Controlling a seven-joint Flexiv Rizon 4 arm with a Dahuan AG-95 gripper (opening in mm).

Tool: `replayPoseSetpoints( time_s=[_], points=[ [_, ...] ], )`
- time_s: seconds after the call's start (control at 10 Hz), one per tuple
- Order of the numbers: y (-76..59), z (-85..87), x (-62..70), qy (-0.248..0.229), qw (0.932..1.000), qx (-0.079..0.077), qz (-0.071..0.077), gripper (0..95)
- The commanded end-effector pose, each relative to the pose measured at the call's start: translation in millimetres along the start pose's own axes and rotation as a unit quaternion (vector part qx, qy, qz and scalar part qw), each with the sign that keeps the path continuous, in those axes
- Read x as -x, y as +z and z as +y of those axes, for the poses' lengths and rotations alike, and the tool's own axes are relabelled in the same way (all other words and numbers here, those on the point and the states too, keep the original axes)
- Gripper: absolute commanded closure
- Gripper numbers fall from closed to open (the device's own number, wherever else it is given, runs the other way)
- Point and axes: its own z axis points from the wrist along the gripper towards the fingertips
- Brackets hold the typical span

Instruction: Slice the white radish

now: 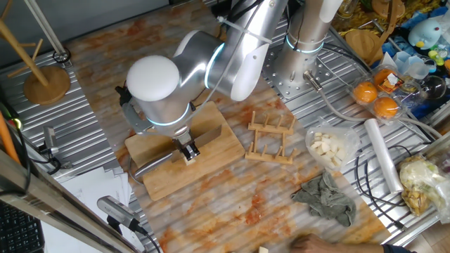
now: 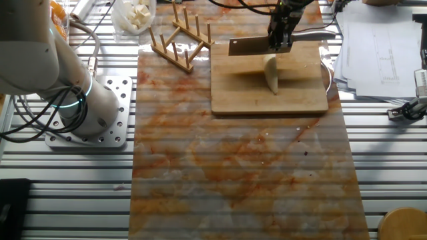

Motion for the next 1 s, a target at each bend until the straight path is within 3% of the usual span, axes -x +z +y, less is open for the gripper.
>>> replayPoseSetpoints(
  time_s=[0.1,0.5,1.0],
  points=[
    [3.9,0.8,0.7,0.001,1.0,0.001,-0.001,95.0],
    [20.3,3.5,-9.8,-0.001,1.0,0.006,0.001,95.0],
    [24.2,5.5,-10.7,-0.006,1.0,0.004,0.007,95.0]
  ],
)
